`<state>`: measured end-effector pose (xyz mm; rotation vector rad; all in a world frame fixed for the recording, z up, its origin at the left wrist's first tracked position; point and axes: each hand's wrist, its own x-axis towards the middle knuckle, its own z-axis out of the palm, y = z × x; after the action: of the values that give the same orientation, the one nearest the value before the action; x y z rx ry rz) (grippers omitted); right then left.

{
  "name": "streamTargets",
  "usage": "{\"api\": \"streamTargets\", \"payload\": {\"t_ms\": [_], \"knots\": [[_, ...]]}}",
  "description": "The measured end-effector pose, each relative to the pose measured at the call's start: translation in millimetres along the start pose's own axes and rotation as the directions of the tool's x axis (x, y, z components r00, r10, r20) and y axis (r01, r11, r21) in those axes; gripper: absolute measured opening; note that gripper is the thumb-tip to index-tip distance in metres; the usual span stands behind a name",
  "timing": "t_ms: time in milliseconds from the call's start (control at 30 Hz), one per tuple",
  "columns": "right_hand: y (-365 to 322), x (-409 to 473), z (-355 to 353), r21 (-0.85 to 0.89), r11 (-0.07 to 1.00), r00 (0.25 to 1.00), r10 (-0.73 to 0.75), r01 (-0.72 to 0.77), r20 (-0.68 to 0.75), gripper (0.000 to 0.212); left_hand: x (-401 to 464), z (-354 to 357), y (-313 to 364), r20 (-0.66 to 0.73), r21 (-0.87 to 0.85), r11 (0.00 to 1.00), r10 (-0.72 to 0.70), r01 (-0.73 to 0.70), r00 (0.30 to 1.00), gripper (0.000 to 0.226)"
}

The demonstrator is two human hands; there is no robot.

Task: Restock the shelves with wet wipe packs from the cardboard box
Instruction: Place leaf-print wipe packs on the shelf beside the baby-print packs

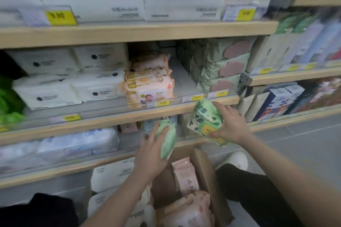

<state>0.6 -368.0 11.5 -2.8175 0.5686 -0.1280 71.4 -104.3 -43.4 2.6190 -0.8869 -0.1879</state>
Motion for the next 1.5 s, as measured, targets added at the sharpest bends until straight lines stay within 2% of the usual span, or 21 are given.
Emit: {"api": "streamTargets", "payload": {"t_ms": [100, 267, 367, 467, 533, 667, 767, 833, 1000, 1133, 1300, 1433, 1500], "knots": [[-14, 29, -23, -0.160, 0.983, 0.992, -0.102, 0.089, -0.073, 0.110, 14, -36, -16, -0.087, 0.028, 1.000, 0.000, 0.003, 0.996, 0.098], [-40, 91, -49, -0.296, 0.936, 0.947, -0.257, 0.193, -0.195, 0.099, 38, -76, -53, -0.155, 0.067, 0.998, 0.027, -0.016, 0.988, 0.098], [-57, 131, -50, -0.419, 0.878, 0.933, -0.321, 0.231, -0.160, 0.099, 46, -82, -69, -0.148, 0.132, 0.990, 0.059, -0.040, 0.987, 0.099], [-69, 163, -40, -0.507, 0.808, 0.930, -0.366, 0.301, -0.032, 0.097, 48, -78, -79, -0.132, 0.166, 0.982, 0.115, -0.092, 0.985, 0.102], [-71, 178, -32, -0.500, 0.785, 0.916, -0.397, 0.367, 0.049, 0.094, 49, -77, -83, -0.131, 0.134, 0.986, 0.113, -0.095, 0.985, 0.103], [-73, 196, -22, -0.358, 0.821, 0.895, -0.414, 0.446, 0.165, 0.098, 52, -79, -88, -0.155, 0.092, 0.988, 0.136, -0.123, 0.979, 0.102], [-72, 203, -23, -0.237, 0.873, 0.891, -0.357, 0.425, 0.281, 0.097, 51, -78, -89, -0.150, 0.089, 0.988, 0.137, -0.124, 0.979, 0.102], [-70, 204, -28, -0.246, 0.883, 0.890, -0.308, 0.399, 0.336, 0.101, 52, -79, -89, -0.149, 0.082, 0.989, 0.137, -0.125, 0.979, 0.102], [-68, 199, -32, -0.269, 0.889, 0.907, -0.282, 0.370, 0.314, 0.100, 54, -80, -90, -0.145, 0.079, 0.988, 0.146, -0.136, 0.979, 0.101], [-69, 200, -34, -0.202, 0.920, 0.921, -0.275, 0.335, 0.276, 0.100, 54, -80, -90, -0.148, 0.080, 0.988, 0.145, -0.134, 0.978, 0.102], [-63, 205, -27, -0.231, 0.903, 0.917, -0.299, 0.362, 0.265, 0.098, 54, -83, -88, -0.134, 0.076, 0.989, 0.135, -0.125, 0.982, 0.103], [-49, 199, -21, -0.220, 0.897, 0.915, -0.336, 0.383, 0.224, 0.088, 55, -83, -89, -0.136, 0.082, 0.988, 0.144, -0.133, 0.980, 0.103], [-46, 202, -19, -0.228, 0.898, 0.913, -0.317, 0.377, 0.258, 0.089, 56, -83, -88, -0.133, 0.082, 0.988, 0.140, -0.130, 0.981, 0.103]]}}
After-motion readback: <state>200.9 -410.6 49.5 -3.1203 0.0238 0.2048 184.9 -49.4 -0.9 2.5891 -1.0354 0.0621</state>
